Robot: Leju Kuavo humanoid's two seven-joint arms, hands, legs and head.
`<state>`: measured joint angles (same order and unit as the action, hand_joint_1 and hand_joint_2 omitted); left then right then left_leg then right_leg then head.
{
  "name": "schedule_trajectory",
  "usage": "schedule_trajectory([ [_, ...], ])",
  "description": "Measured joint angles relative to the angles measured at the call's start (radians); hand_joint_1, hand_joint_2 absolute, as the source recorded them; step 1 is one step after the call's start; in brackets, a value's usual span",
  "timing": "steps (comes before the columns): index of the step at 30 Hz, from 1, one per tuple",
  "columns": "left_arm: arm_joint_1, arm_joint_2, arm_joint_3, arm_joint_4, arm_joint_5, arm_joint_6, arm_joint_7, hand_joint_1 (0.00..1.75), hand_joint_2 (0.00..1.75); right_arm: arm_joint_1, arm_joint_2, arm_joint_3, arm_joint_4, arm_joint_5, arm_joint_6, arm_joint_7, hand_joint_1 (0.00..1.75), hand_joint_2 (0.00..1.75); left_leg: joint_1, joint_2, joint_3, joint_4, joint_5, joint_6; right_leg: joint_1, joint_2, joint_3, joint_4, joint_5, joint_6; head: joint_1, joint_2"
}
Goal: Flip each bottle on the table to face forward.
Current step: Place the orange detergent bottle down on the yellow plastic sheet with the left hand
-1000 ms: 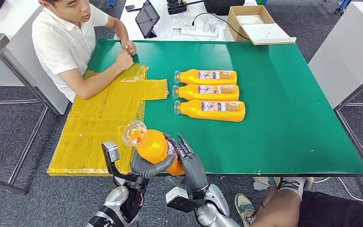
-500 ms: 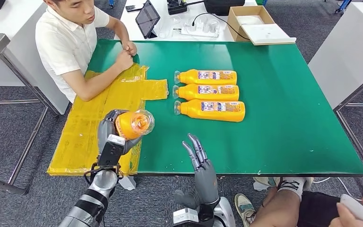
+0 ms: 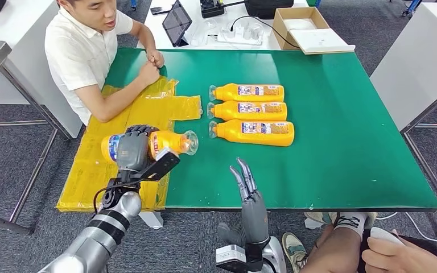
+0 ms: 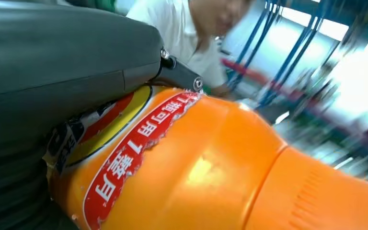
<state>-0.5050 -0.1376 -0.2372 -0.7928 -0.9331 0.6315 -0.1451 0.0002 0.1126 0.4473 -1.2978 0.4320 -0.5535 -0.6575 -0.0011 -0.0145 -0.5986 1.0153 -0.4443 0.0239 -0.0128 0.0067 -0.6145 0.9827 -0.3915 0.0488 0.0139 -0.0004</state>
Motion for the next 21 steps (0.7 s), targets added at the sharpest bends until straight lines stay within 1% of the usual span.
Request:
schedule_trajectory([
  [2, -0.042, 0.005, -0.024, 0.084, -0.077, -0.049, 0.067, 1.75, 1.75, -0.001, 0.004, -0.005, 0.0, 0.003, 0.011, 0.002, 0.0, 0.0, 0.0, 0.0, 0.0, 0.0, 0.0, 0.0, 0.0, 0.0, 0.0, 0.0, 0.001, -0.001, 0.0, 0.0],
  [5, -0.08, 0.008, -0.052, 0.173, -0.129, -0.138, 0.116, 1.75, 1.75, -0.001, 0.009, -0.015, 0.0, 0.008, 0.027, 0.005, 0.0, 0.0, 0.0, 0.0, 0.0, 0.0, 0.001, 0.0, 0.0, 0.0, 0.0, 0.0, 0.001, -0.001, 0.0, 0.0],
  [7, -0.095, 0.008, -0.068, 0.211, -0.15, -0.175, 0.14, 1.75, 1.75, -0.001, 0.012, -0.021, 0.0, 0.01, 0.033, 0.005, 0.0, 0.0, 0.0, 0.0, -0.001, 0.0, 0.001, 0.0, 0.0, 0.0, 0.0, 0.0, 0.001, -0.001, 0.0, 0.0],
  [12, -0.13, 0.008, -0.087, 0.272, -0.164, -0.249, 0.167, 1.75, 1.75, -0.001, 0.019, -0.034, 0.0, 0.01, 0.041, 0.006, 0.0, 0.0, 0.0, 0.0, -0.001, 0.0, 0.001, 0.0, 0.0, 0.0, -0.001, 0.0, 0.001, -0.001, 0.0, 0.0],
  [14, -0.144, 0.008, -0.09, 0.288, -0.16, -0.279, 0.164, 1.75, 1.75, -0.001, 0.021, -0.04, 0.0, 0.009, 0.045, 0.007, 0.0, 0.0, 0.0, 0.0, -0.001, 0.0, 0.001, 0.0, 0.0, 0.0, -0.001, 0.0, 0.001, -0.001, 0.0, 0.0],
  [17, -0.157, 0.008, -0.09, 0.303, -0.15, -0.299, 0.152, 1.75, 1.75, -0.001, 0.025, -0.047, 0.0, 0.007, 0.047, 0.008, 0.0, 0.0, 0.0, 0.0, -0.001, 0.0, 0.001, 0.0, 0.0, 0.0, 0.0, 0.0, 0.001, -0.001, 0.0, 0.0],
  [18, -0.16, 0.008, -0.091, 0.306, -0.147, -0.302, 0.15, 1.69, 1.75, -0.001, 0.026, -0.049, 0.0, 0.007, 0.048, 0.008, 0.0, 0.0, 0.0, 0.0, -0.001, 0.0, 0.001, 0.0, 0.0, 0.0, 0.0, 0.0, 0.001, -0.001, 0.0, 0.0],
  [19, -0.163, 0.008, -0.091, 0.31, -0.145, -0.304, 0.148, 1.32, 1.75, -0.001, 0.027, -0.051, 0.0, 0.007, 0.048, 0.008, 0.0, 0.0, 0.0, 0.0, 0.0, 0.0, 0.001, 0.0, 0.0, 0.0, 0.0, 0.0, 0.001, -0.001, 0.0, 0.0],
  [21, -0.166, 0.008, -0.091, 0.315, -0.14, -0.308, 0.143, 0.45, 1.75, -0.001, 0.029, -0.055, 0.001, 0.006, 0.048, 0.008, 0.0, 0.0, 0.0, 0.0, 0.0, 0.0, 0.001, 0.0, 0.0, 0.0, 0.0, 0.0, 0.001, -0.001, 0.0, 0.0],
])
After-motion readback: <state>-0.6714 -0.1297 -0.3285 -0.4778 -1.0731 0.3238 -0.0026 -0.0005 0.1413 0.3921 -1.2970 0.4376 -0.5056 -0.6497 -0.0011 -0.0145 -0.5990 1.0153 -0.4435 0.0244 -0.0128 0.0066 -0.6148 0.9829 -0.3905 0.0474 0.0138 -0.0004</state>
